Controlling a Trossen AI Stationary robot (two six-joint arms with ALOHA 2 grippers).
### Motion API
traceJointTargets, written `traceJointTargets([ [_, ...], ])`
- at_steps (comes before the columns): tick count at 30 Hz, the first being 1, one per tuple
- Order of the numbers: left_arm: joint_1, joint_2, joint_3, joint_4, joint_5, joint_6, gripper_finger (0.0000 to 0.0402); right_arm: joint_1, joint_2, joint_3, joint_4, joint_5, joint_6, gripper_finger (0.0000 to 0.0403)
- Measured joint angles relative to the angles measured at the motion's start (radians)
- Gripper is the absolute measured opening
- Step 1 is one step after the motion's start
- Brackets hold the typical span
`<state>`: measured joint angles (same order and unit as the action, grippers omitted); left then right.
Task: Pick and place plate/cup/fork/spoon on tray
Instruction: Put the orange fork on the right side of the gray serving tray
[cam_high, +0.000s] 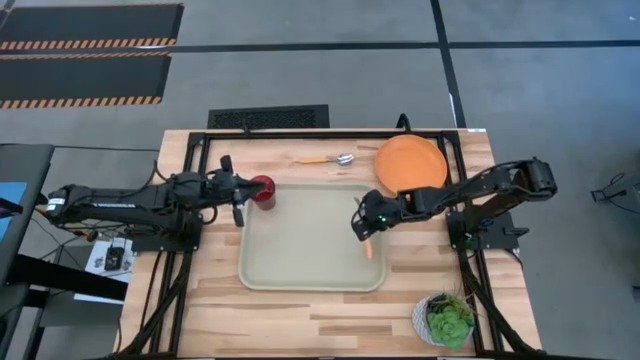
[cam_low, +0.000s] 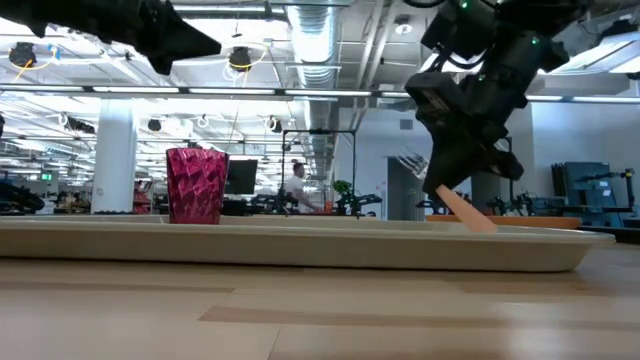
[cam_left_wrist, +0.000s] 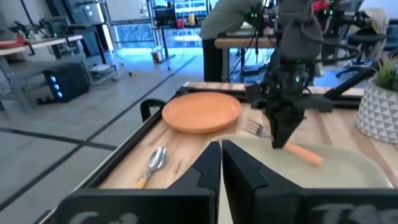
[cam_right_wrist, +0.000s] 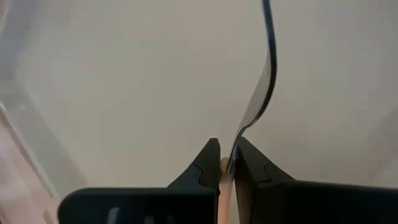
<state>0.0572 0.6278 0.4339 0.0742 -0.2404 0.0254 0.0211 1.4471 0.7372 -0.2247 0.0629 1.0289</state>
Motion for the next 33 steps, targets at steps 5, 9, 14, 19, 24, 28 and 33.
traceJointTargets([
  [5,-0.003,0.007,0.000,-0.019,0.000,-0.007,0.0006,-0.025,0.000,0.000,-0.013,-0.022,0.024,0.0025],
  [9,-0.003,0.007,0.000,-0.037,0.000,-0.009,0.0006,-0.046,0.003,0.000,-0.030,-0.057,0.059,0.0029],
  [14,-0.003,0.007,0.000,-0.056,-0.002,-0.011,0.0006,-0.039,0.014,-0.001,-0.025,-0.067,0.109,0.0027],
  [19,-0.003,0.007,0.000,-0.071,-0.008,-0.011,0.0006,-0.029,0.014,-0.001,-0.037,-0.064,0.153,0.0029],
  [24,-0.003,0.007,0.000,-0.090,-0.008,-0.009,0.0006,-0.022,0.053,-0.002,-0.043,-0.064,0.185,0.0029],
  [28,-0.003,0.007,0.000,-0.090,-0.007,-0.005,0.0006,-0.025,0.094,0.001,-0.003,-0.065,0.178,0.0034],
  [33,-0.004,0.007,0.000,-0.097,-0.007,-0.004,0.0006,-0.024,0.152,0.000,0.002,-0.063,0.168,0.0041],
])
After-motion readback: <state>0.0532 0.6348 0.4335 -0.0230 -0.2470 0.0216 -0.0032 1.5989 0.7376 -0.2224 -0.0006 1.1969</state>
